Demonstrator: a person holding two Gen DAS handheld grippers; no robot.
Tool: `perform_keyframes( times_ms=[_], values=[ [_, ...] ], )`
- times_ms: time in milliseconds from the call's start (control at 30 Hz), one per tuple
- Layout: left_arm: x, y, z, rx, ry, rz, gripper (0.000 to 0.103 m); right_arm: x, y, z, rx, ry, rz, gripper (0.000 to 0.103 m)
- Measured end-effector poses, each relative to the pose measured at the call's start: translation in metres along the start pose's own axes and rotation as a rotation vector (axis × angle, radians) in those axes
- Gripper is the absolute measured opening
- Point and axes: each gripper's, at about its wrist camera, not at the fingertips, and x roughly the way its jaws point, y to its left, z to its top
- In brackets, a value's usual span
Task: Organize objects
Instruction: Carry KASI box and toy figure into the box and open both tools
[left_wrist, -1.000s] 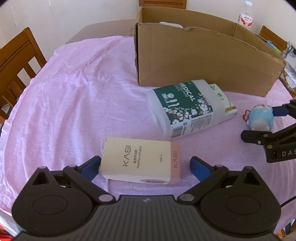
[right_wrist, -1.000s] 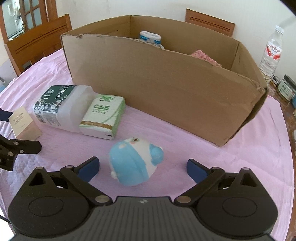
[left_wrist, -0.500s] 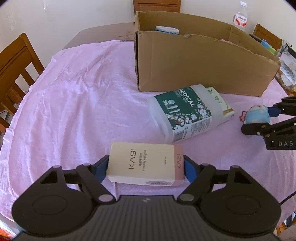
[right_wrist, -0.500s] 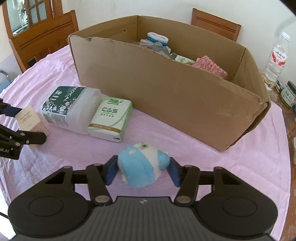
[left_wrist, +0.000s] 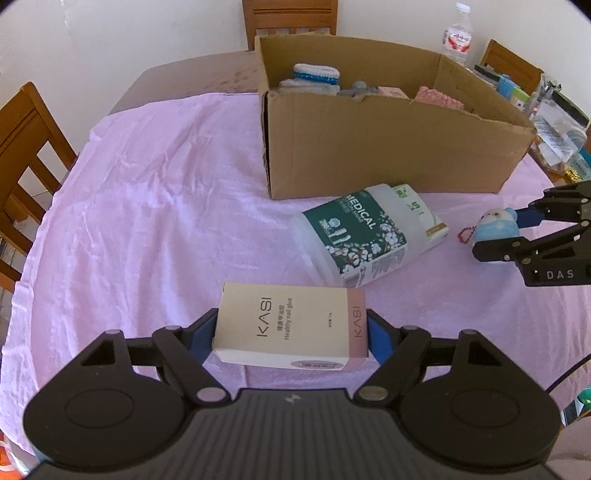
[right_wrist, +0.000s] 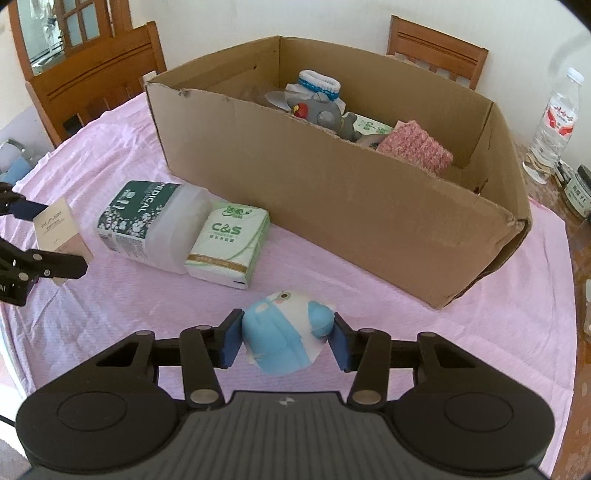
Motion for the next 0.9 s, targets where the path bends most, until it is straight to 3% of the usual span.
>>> perform_keyframes(
  times_ms=[367, 633, 900],
  values=[
    [-0.043, 0.0, 0.039, 0.075, -0.05, -0.064, 0.08, -0.04, -0.006, 0.023, -0.024, -0.008, 0.026, 0.053],
    [-0.064, -0.019, 0.098, 0.195, -0.159, -0.118, 0.08, -0.086, -0.026, 0.058, -0.027, -0.096, 0.019, 0.053],
    [-0.052, -0.037, 0.165, 0.216, -0.214, -0.197, 0.08, -0.104, -0.05, 0.084, -0.003, -0.176, -0.039, 0.053]
  ],
)
